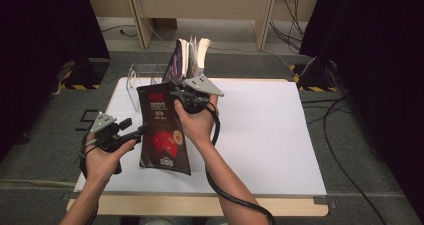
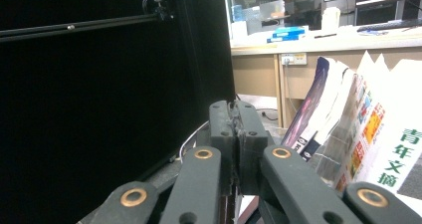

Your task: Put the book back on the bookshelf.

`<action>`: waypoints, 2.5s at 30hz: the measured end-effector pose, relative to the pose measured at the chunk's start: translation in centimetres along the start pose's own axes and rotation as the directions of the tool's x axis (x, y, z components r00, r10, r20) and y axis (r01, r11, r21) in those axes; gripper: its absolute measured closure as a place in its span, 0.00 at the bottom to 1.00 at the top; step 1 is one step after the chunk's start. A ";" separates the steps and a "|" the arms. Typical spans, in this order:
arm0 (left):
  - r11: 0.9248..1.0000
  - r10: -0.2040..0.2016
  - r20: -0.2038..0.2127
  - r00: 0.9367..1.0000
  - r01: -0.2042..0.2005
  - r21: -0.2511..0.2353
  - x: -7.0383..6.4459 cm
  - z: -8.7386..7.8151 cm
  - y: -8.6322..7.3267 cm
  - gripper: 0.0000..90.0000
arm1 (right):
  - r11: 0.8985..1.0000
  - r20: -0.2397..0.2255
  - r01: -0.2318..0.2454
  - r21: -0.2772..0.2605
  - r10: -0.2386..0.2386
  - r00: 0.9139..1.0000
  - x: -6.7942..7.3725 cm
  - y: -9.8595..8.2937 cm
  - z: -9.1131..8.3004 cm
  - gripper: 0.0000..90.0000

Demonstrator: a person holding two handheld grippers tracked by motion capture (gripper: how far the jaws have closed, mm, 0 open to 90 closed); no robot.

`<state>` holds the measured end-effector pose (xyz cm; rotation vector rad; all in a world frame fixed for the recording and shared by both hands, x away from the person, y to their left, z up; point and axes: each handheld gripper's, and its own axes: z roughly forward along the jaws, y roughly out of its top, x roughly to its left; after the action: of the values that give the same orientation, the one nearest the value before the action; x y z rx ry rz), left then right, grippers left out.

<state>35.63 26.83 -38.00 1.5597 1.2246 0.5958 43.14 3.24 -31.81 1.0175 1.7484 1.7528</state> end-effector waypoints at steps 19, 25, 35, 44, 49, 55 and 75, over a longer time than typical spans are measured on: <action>0.999 0.027 0.079 0.996 -0.025 -0.020 -3.3 1.5 2.5 0.36 | 1.000 0.009 0.014 0.010 -0.014 1.000 1.1 -0.2 1.3 0.98; 1.000 0.027 0.087 0.996 -0.026 -0.009 -3.7 2.2 2.6 0.36 | 1.000 0.009 0.025 0.014 -0.025 1.000 1.1 -0.2 1.3 0.98; 1.000 0.025 0.103 0.994 -0.024 -0.012 -4.7 3.1 3.0 0.35 | 1.000 0.005 0.020 0.016 -0.020 1.000 1.3 -0.3 1.4 0.98; 1.000 0.022 0.099 0.995 -0.021 -0.018 -5.2 3.7 3.4 0.32 | 1.000 0.005 0.024 0.017 -0.024 1.000 1.4 -0.3 1.5 0.98; 0.999 0.033 0.086 0.996 -0.031 -0.023 -5.5 4.0 3.4 0.31 | 1.000 0.002 0.025 0.014 -0.025 1.000 1.5 -0.4 1.5 0.98; 0.999 0.034 0.067 0.997 -0.033 -0.024 -5.6 4.2 3.4 0.29 | 1.000 0.003 0.022 0.016 -0.022 1.000 1.4 -0.4 1.5 0.98; 0.998 0.062 0.033 0.998 -0.062 -0.001 -6.4 4.8 3.5 0.38 | 0.999 -0.013 0.033 0.025 -0.032 0.999 1.7 -0.4 1.5 0.98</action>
<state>38.79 19.12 -35.28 1.6064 1.1554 0.6074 43.22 5.52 -32.01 0.9854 1.7894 1.7245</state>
